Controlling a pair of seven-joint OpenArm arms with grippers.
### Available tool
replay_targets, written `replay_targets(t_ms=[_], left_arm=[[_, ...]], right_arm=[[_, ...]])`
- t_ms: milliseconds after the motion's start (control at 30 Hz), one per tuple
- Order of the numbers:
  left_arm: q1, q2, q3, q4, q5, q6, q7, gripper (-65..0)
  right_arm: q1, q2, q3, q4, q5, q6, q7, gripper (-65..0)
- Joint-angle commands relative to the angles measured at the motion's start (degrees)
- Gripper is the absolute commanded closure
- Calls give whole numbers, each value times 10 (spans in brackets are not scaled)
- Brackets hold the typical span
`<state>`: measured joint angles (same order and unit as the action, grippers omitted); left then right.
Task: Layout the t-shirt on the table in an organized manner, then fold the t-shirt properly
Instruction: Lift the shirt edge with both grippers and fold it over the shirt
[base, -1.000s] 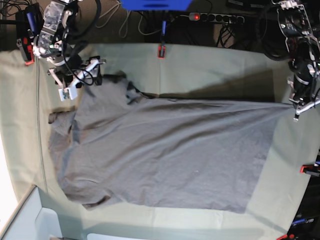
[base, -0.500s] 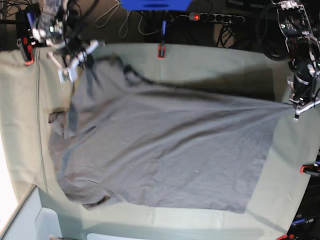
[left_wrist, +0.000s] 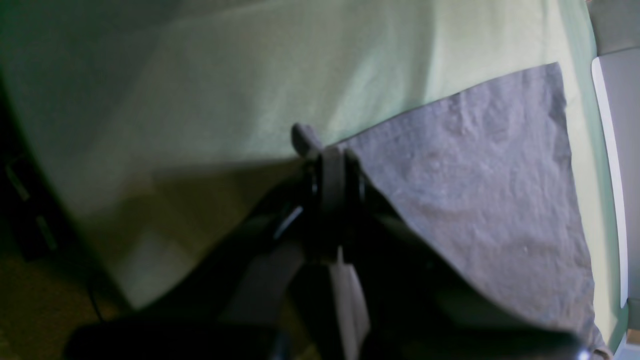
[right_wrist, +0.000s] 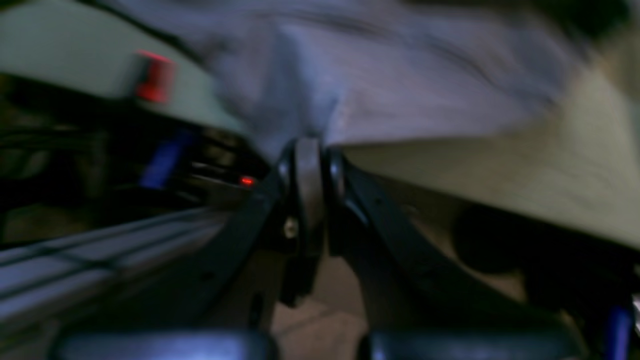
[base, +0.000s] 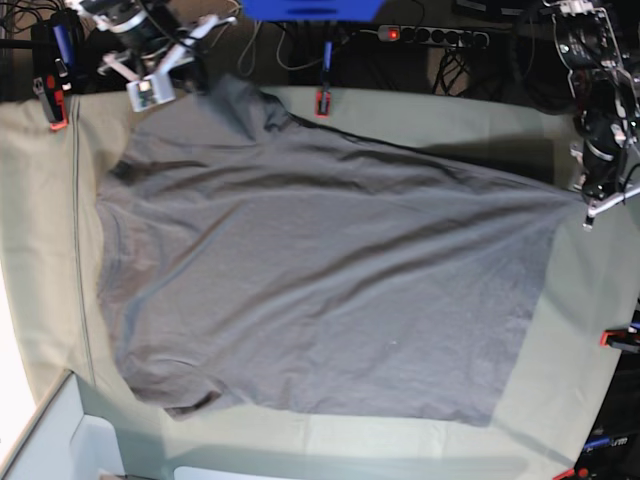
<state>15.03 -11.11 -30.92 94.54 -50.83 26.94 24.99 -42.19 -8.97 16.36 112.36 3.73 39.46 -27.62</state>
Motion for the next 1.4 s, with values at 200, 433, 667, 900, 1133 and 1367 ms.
replay_targets(t_ms=[200,433,667,900,1133,1367], left_arm=[[15,-8,-3,22,-5,0,-11,0],[21,-9,-4,18,-5,-1,-11,0],[22,-11,-22,16,-4,-1,-11,0],[21,-9,-40,13,0,-1,-10,0],[19,-9,-38,4,0,-1,-10,0],[2,-10,-38,-52,-1,-1,-10,0]], right_arm=[[-42,0,-49,25,11,5,12,0],[-46,15,-44,25,12,5,40,0],[-57,22,-9,25,12,5,123,0],[-57,24,25,25,12,5,154,0],[-58,38,34,25,12,5,155,0],[-29,34,60,25,12,5,155,0]])
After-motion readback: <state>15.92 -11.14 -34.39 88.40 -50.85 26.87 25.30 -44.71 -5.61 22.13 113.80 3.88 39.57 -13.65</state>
